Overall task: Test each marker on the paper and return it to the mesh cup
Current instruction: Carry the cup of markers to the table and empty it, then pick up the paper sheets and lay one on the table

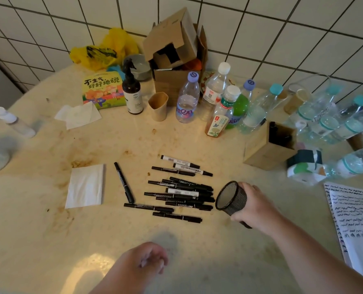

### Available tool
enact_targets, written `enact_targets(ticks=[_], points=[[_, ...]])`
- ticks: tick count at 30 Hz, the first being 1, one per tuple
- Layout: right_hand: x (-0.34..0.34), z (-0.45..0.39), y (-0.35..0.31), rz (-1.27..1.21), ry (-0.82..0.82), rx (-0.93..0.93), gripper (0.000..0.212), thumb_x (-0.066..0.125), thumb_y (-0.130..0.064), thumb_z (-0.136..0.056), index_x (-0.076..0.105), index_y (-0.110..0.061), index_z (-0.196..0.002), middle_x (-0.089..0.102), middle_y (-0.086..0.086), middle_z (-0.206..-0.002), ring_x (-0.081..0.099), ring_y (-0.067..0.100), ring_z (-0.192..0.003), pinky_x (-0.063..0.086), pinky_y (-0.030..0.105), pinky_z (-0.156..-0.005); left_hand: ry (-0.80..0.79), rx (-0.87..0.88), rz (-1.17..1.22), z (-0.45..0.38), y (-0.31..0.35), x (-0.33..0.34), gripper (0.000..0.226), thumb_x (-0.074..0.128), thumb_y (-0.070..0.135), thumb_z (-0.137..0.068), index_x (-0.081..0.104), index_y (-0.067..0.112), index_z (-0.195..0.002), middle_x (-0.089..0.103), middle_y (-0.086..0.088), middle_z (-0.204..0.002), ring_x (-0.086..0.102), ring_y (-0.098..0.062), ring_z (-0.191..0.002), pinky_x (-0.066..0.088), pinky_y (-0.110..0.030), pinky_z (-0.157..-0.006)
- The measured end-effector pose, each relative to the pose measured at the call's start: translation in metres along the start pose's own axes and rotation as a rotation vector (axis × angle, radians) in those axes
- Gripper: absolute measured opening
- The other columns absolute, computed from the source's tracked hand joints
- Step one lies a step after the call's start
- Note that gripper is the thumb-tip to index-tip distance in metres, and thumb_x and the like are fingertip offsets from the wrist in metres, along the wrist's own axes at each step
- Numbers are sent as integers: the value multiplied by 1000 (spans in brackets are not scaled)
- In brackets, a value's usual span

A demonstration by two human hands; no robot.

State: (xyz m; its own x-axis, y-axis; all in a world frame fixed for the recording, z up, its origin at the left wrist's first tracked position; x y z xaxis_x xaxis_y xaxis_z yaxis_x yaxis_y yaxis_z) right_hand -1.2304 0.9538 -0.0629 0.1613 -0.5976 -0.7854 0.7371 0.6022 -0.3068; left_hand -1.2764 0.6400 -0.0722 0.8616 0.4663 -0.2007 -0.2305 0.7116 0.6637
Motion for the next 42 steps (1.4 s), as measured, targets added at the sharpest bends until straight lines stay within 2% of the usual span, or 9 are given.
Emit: enact_targets(ticks=[3,6,10,16,21,25,28,35,42], points=[[1,0,6,-434,59,4,92,87,-22,-46,48,-31,-129,59,-3,-126,58,22,-115,47,32,-87,-9,-33,-62,-4,3,0,22,55,14,-95,73,25,-89,77,6,-89,70,-4,-89,52,-26,-92],[5,-7,12,-632,161,-5,98,85,-35,-35,47,-39,-125,63,-10,-124,60,18,-118,48,42,-103,-14,-30,-82,-7,4,0,25,55,14,-94,73,28,-85,77,10,-83,68,4,-77,52,-21,-87],[18,-10,17,-820,211,-8,100,90,-26,-39,49,-32,-129,61,-12,-128,57,14,-123,42,45,-111,-48,-16,-97,-12,7,3,26,54,8,-93,73,24,-85,77,5,-79,65,3,-68,52,-19,-82],[31,-1,45,-892,277,100,83,95,-20,-52,53,-36,-123,65,-13,-123,61,8,-116,45,46,-109,-107,64,-115,-22,10,8,33,57,7,-90,74,35,-82,78,3,-83,72,-10,-81,52,-21,-78],[38,-2,55,-822,256,71,84,89,-38,-52,48,-48,-124,62,-22,-122,59,9,-120,43,39,-110,-54,91,-90,-28,14,16,31,59,3,-90,76,28,-81,77,1,-85,71,-10,-77,54,-25,-76],[45,4,62,-851,180,41,64,83,-16,-62,55,-47,-111,67,-15,-117,64,6,-110,51,42,-101,-9,94,-59,-21,25,43,31,58,-4,-91,76,20,-83,78,0,-88,73,-14,-78,55,-25,-75],[45,27,78,-929,134,55,57,78,-9,-70,56,-29,-119,65,-3,-118,65,14,-109,52,36,-85,28,78,-45,-14,33,73,30,58,-3,-91,76,20,-84,78,0,-89,73,-17,-80,54,-25,-74],[39,133,169,-906,159,-38,36,71,-1,-83,65,-30,-103,75,-3,-97,72,4,-87,57,29,-82,107,66,14,7,59,165,21,57,-8,-93,71,7,-95,79,-5,-87,73,-19,-77,51,-28,-69],[45,196,262,-986,151,10,32,76,-8,-75,74,-36,-90,79,2,-87,74,19,-82,56,35,-80,114,54,21,22,76,224,19,57,-6,-94,71,7,-96,79,-6,-89,73,-24,-84,53,-34,-74]])
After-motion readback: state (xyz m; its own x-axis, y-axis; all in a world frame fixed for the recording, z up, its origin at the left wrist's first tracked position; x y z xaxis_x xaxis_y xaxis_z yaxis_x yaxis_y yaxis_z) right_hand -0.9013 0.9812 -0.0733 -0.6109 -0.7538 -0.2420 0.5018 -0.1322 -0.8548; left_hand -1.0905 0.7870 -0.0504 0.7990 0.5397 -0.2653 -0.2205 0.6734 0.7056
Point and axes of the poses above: each hand's wrist, its own z-axis away from the middle knuckle, its own x-axis out of the palm, y = z × x, the point moved 10 cm from there along -z, towards the middle knuckle
